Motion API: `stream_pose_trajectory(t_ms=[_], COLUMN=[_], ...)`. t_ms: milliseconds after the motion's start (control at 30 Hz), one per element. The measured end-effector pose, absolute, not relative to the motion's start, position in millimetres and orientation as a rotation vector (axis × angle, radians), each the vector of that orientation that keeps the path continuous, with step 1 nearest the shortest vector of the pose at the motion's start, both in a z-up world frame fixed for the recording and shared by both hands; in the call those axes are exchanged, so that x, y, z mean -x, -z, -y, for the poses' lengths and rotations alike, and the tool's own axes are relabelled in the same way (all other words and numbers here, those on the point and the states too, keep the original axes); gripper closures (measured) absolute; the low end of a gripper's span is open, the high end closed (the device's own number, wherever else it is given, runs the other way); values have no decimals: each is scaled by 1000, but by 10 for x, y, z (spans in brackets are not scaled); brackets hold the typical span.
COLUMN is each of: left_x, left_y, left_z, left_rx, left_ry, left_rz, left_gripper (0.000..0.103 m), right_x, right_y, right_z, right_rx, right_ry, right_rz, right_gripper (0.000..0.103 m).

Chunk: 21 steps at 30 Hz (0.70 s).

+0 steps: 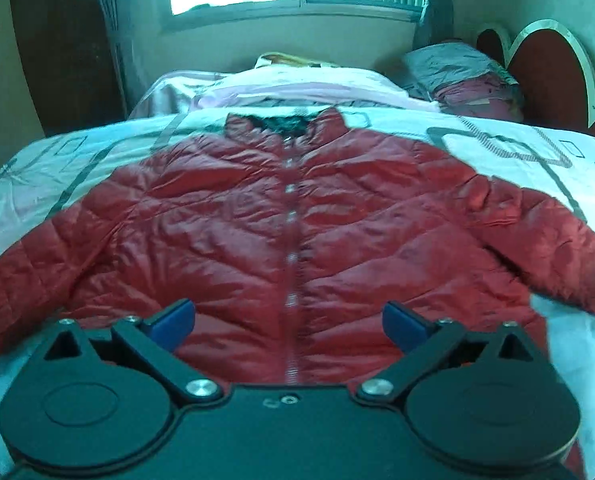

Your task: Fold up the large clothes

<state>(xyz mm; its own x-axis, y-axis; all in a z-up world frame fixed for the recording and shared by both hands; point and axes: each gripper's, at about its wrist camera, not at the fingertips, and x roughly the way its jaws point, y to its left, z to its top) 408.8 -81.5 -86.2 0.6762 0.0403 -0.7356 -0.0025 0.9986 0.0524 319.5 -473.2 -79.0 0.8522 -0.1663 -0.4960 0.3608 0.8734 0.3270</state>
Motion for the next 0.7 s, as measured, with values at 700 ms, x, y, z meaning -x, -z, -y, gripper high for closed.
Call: stream_pose_trajectory(t_ms=[700], left_x=[-4176], left_y=[903], left_z=[-858], left_rx=[219], left_ry=[15], left_rz=[-793], left_gripper=[22], right_x=[-3812], right_y=[1060], right_z=[1130], right_rx=[15], right_ry=[-381], right_rz=[-683], right_gripper=[95])
